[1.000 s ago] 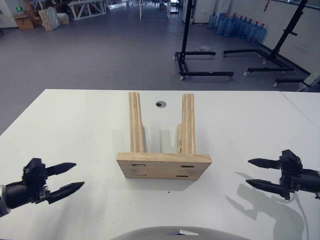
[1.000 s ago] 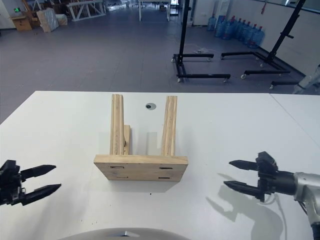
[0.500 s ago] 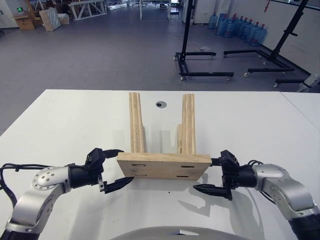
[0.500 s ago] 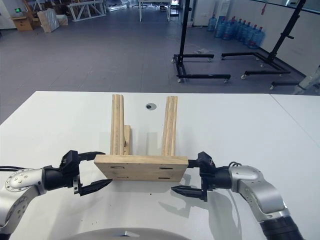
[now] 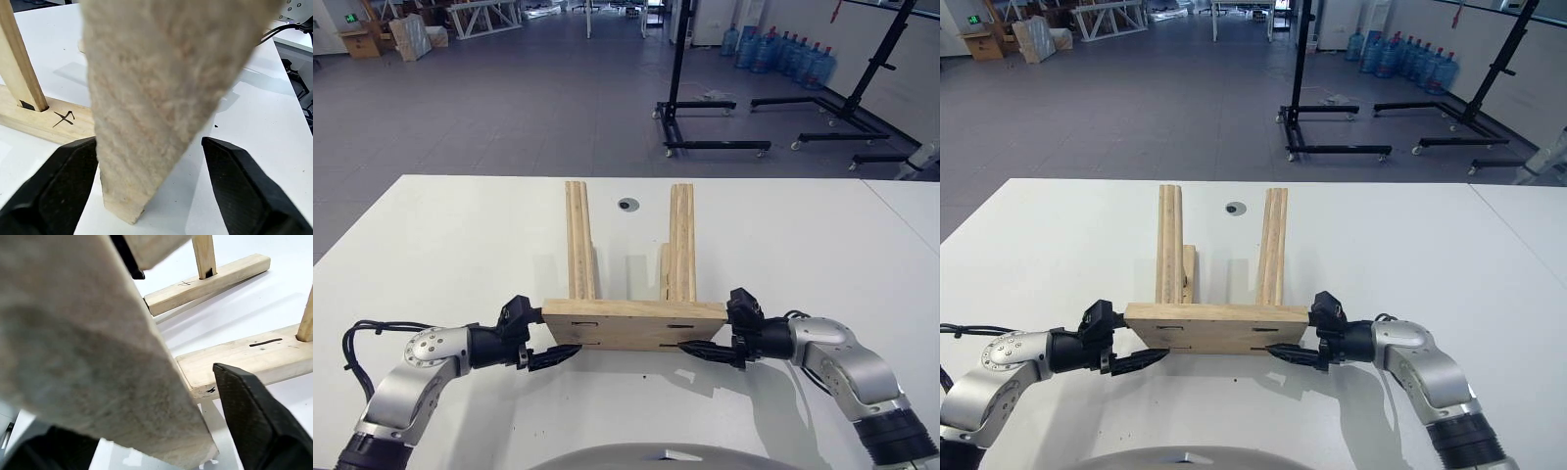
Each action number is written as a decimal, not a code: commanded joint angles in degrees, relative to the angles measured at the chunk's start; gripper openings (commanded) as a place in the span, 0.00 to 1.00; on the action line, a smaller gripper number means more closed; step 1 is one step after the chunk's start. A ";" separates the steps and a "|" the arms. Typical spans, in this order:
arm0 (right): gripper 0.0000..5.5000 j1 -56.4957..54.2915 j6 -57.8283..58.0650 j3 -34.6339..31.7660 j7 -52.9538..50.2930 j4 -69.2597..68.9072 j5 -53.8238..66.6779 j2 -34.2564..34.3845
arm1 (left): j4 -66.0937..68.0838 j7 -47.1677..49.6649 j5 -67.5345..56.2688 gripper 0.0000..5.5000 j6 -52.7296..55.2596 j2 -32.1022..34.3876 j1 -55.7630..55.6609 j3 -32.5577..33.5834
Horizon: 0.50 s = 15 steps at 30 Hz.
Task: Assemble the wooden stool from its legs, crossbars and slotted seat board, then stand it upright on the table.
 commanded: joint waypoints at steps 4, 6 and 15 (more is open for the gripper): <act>0.40 -2.01 -0.05 -0.63 0.77 1.45 0.43 0.01 | 1.89 -0.91 -1.27 0.44 3.80 0.40 -2.93 -1.04; 0.39 -2.93 2.54 -1.18 0.66 1.53 1.90 0.07 | 1.06 -1.24 -3.72 0.43 8.53 1.02 -3.88 -0.27; 0.37 -22.22 48.59 -12.76 -10.83 4.13 32.36 2.76 | -1.87 12.26 -30.82 0.42 44.63 -1.25 -24.15 12.48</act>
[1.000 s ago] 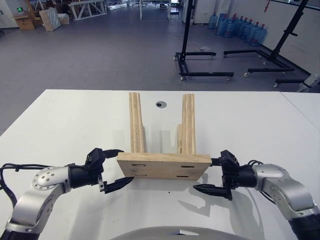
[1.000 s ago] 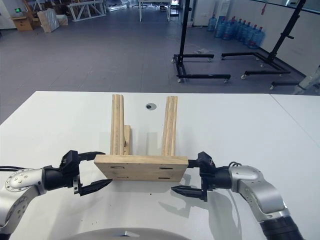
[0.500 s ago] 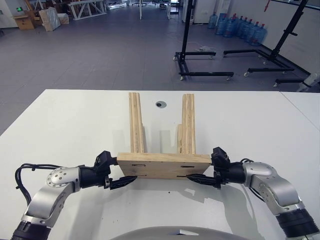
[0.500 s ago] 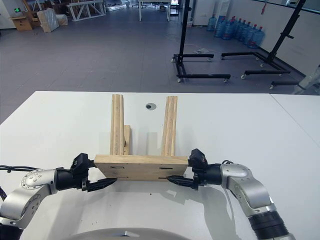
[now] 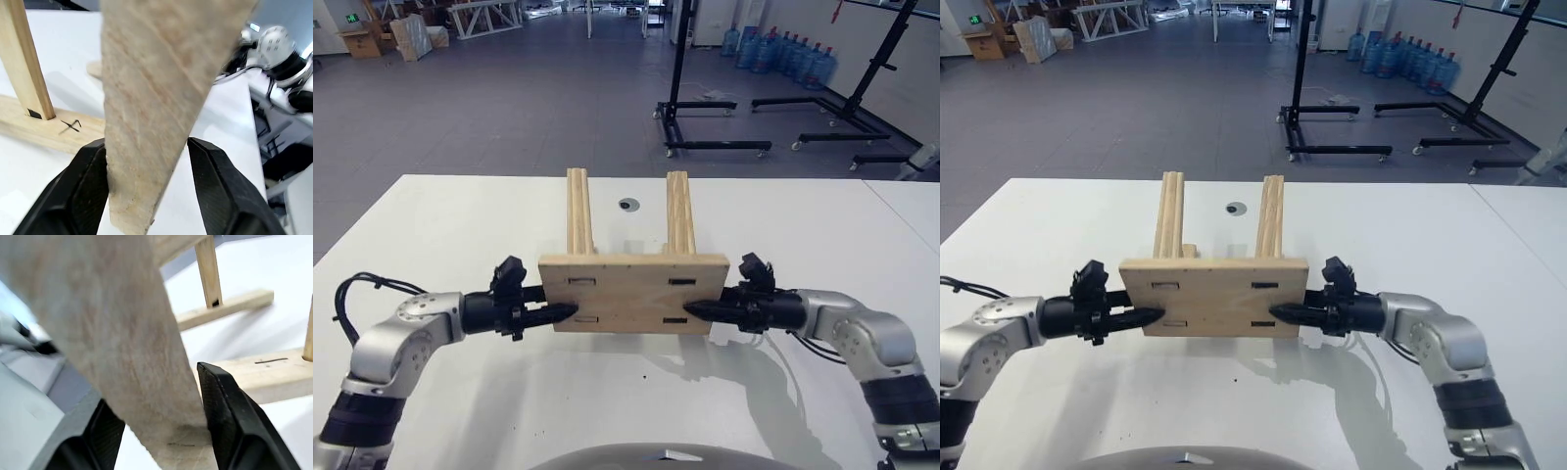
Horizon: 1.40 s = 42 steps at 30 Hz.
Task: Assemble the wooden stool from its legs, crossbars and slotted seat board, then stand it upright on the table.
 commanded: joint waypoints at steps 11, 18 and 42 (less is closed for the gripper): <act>0.34 -36.71 37.01 -15.61 -42.27 26.04 20.66 17.88 | 9.41 43.71 -27.20 0.42 32.56 -17.71 -29.86 14.60; 0.34 -45.28 36.46 -24.20 -62.17 39.66 21.89 24.49 | 18.99 70.28 -38.77 0.42 31.73 -25.20 -38.65 17.92; 0.74 -52.19 14.14 -27.12 -56.13 59.48 6.24 20.49 | 34.45 74.94 -37.75 0.79 19.99 -29.30 -39.56 19.77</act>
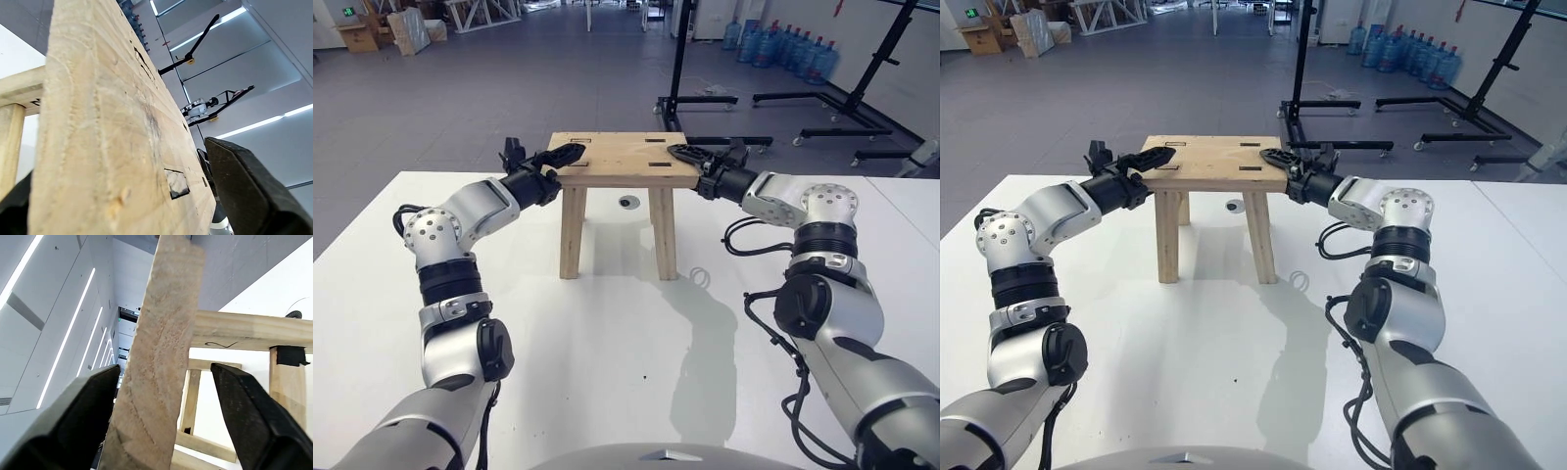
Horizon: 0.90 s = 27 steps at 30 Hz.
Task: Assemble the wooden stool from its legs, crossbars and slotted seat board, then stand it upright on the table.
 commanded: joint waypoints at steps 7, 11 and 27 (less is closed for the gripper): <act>0.97 -4.72 3.77 -1.39 1.64 4.37 -2.58 -2.49 | 9.40 -5.08 1.71 0.98 1.13 4.23 1.11 2.00; 0.98 -6.69 1.13 -2.20 3.12 6.69 -4.28 -7.03 | 9.07 -5.07 0.32 0.98 0.98 7.22 -0.36 5.31; 0.98 32.30 -33.33 19.30 -0.93 -37.48 -33.04 1.21 | -18.32 -16.49 47.26 0.98 -36.40 14.79 32.14 -12.92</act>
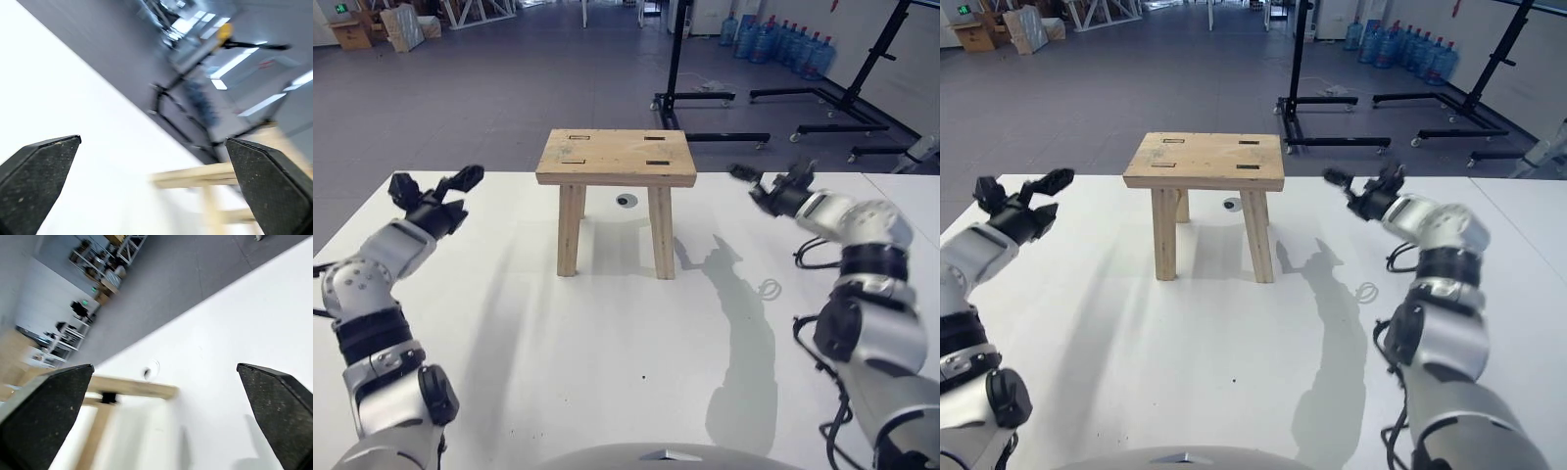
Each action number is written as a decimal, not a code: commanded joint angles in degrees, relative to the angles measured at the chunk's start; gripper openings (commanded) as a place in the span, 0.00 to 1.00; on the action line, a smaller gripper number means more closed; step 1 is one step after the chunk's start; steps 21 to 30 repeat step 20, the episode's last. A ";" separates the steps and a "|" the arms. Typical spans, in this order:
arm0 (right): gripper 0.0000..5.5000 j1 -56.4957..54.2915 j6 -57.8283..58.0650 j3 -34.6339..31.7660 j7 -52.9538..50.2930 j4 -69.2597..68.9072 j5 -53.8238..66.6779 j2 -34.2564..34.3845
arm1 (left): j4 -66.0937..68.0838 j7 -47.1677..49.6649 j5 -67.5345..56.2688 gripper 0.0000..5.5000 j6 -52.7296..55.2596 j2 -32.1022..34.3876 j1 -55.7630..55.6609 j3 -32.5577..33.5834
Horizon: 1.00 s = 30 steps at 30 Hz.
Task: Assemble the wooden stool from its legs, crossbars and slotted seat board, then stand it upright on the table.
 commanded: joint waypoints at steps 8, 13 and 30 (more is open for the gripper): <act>0.98 14.00 -39.14 10.83 -19.86 -16.07 -25.77 14.41 | -8.59 5.11 41.66 0.98 -35.73 -8.42 14.99 -17.62; 0.98 16.02 -41.35 12.67 -21.63 -16.22 -29.96 15.06 | -8.08 6.40 42.69 0.98 -35.28 -10.05 15.93 -13.25; 0.98 17.01 -43.34 12.30 -21.16 -16.44 -31.03 15.27 | -10.66 4.44 43.52 0.98 -34.26 -13.07 15.55 -14.82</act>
